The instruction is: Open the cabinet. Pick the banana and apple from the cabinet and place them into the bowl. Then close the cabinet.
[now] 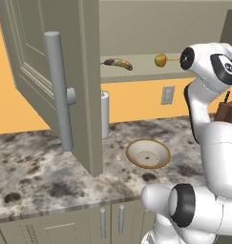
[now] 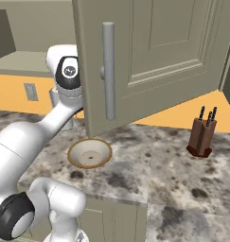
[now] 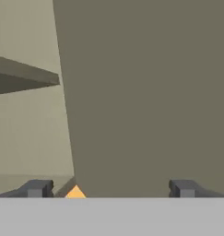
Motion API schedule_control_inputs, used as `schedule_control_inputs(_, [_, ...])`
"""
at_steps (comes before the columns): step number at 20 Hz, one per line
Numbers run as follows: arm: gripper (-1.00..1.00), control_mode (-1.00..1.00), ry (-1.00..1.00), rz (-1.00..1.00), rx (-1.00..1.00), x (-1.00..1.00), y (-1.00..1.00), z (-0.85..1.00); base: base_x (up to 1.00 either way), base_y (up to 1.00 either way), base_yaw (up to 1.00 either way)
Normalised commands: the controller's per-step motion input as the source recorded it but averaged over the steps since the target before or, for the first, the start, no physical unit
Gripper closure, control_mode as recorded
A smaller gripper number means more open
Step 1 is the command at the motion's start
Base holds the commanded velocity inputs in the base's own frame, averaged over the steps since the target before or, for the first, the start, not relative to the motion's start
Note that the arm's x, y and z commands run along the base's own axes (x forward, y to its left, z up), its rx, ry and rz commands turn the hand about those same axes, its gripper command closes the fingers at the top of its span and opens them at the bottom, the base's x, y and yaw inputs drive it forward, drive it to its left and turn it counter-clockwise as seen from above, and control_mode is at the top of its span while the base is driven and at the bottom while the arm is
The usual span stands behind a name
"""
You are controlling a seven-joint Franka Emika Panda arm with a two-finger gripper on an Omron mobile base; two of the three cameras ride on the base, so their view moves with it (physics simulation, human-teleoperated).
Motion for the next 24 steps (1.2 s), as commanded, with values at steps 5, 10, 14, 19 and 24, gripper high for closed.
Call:
schedule_control_inputs(5, [-1.00,-1.00,-0.26,-0.42,0.04,-0.36,-0.60,0.07,0.00,0.00,0.00])
schedule_control_inputs(10, [-1.00,-1.00,-0.09,-0.09,0.09,0.00,-0.60,0.08,0.00,0.00,0.00])
schedule_control_inputs(14, [-1.00,-1.00,0.00,0.00,0.00,-0.01,0.17,0.00,0.00,0.00,0.00])
schedule_control_inputs(19, [-1.00,-1.00,0.00,0.00,-0.15,-0.19,0.98,0.00,0.00,0.00,0.00])
schedule_control_inputs(24, [-1.00,-1.00,0.04,0.14,-0.14,-0.42,0.92,0.03,0.00,0.00,0.00])
